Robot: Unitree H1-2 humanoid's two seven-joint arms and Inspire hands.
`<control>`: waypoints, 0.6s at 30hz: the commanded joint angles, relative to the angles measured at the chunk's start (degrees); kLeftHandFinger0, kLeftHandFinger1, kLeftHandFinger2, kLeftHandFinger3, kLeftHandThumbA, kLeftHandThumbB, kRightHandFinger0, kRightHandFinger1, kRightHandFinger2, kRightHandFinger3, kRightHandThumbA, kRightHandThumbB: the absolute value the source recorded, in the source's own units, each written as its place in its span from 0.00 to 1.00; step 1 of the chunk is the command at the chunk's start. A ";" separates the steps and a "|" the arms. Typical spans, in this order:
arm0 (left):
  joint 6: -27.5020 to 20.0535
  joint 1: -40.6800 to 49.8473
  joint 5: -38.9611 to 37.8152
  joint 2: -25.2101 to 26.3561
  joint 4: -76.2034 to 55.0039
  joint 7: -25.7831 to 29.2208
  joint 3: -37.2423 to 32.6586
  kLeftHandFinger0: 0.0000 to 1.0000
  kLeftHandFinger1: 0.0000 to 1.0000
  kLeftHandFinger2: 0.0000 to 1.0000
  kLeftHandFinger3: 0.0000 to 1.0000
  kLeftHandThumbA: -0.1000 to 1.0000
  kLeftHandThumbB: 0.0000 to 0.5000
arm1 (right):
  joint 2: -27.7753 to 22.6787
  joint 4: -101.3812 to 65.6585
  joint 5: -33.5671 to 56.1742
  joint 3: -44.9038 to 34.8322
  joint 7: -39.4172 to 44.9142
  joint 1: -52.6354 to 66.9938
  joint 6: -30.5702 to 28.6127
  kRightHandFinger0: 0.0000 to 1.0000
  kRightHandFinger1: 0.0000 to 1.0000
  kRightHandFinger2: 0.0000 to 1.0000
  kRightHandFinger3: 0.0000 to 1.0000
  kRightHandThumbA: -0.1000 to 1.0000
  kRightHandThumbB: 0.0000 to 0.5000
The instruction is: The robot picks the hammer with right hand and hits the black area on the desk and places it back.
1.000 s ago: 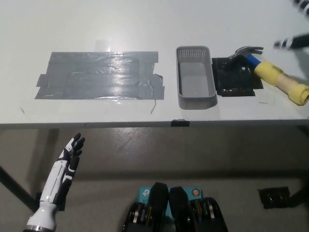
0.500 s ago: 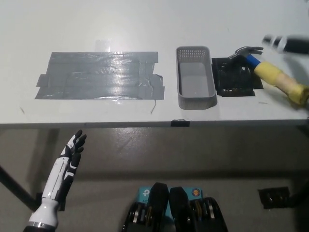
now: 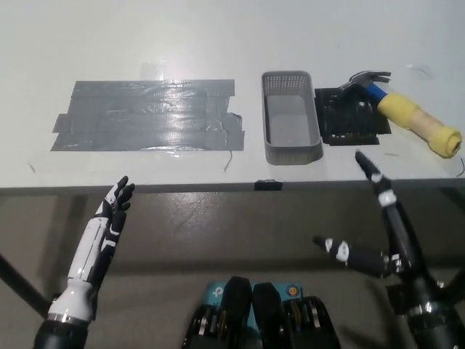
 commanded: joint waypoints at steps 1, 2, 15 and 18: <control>-1.19 0.78 0.24 -0.37 -1.26 -0.63 -0.71 1.00 1.00 1.00 1.00 1.00 0.23 | 0.49 5.88 0.08 -1.89 -9.26 -0.05 -13.35 1.00 1.00 1.00 1.00 1.00 0.37; -1.47 1.13 0.20 -0.48 -1.19 -0.54 -0.73 1.00 1.00 1.00 1.00 1.00 0.22 | 0.60 7.06 1.01 -2.15 -9.10 0.22 -12.82 1.00 1.00 1.00 1.00 1.00 0.40; -1.37 5.85 -0.06 -1.16 -2.31 -0.21 -1.32 1.00 1.00 1.00 1.00 1.00 0.25 | -0.32 13.22 6.69 -1.40 -6.55 2.83 -13.48 1.00 1.00 1.00 1.00 0.98 0.38; -1.89 6.13 0.18 -1.14 -1.85 -0.17 -1.44 1.00 1.00 1.00 1.00 1.00 0.24 | -0.55 14.24 6.87 -0.66 -6.22 3.06 -13.72 1.00 1.00 1.00 1.00 0.99 0.40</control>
